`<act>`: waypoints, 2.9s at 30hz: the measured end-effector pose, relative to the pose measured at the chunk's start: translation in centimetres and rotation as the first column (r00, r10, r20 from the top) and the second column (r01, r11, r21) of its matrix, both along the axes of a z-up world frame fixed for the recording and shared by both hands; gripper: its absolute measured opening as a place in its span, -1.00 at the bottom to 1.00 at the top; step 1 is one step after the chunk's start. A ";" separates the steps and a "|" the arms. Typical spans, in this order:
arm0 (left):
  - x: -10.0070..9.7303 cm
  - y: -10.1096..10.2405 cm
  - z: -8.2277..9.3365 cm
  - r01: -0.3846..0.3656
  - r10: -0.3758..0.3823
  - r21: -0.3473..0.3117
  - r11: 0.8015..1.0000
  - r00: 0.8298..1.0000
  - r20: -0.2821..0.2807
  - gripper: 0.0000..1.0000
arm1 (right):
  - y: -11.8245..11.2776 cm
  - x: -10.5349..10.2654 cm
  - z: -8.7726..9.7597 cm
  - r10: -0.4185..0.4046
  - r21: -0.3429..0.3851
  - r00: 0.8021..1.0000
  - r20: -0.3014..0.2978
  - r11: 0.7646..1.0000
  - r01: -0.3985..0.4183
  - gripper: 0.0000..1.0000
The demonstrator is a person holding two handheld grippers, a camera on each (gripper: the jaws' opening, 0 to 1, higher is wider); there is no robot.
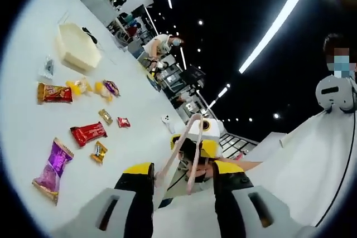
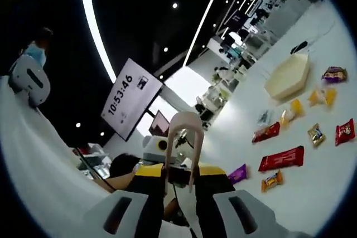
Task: Place the target food into the container with the food tongs after gripping and lifting it, then release it inside without dropping or visibly crushing the food.
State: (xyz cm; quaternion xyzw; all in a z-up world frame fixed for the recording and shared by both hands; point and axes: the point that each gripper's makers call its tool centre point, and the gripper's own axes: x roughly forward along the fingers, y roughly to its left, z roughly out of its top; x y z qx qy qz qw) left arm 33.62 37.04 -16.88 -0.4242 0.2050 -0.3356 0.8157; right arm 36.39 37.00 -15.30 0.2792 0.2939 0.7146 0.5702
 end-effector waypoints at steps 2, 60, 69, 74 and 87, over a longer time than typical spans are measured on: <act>0.0 -0.1 -0.1 -0.009 0.009 -0.001 1.000 1.000 0.006 -0.15 | -0.1 0.2 0.0 -0.009 0.001 1.000 -0.004 1.000 0.009 -0.62; -2.6 -0.1 0.4 0.120 -0.133 0.094 0.988 0.981 0.143 -0.98 | -2.2 -2.9 -0.7 0.141 -0.041 0.990 0.014 0.989 -0.140 -0.70; -2.7 -0.7 0.4 0.148 -0.160 0.088 0.985 0.977 0.142 -0.97 | -1.9 -3.6 -0.6 0.160 -0.042 0.987 -0.003 0.986 -0.160 -0.70; -2.7 -0.7 0.4 0.148 -0.160 0.089 0.985 0.977 0.145 -0.97 | -1.7 -3.8 -0.7 0.172 -0.051 0.985 0.008 0.984 -0.172 -0.70; -2.3 -1.1 0.5 0.148 -0.160 0.096 0.984 0.977 0.141 -0.96 | -1.8 -3.5 -0.5 0.170 -0.048 0.985 0.009 0.984 -0.169 -0.70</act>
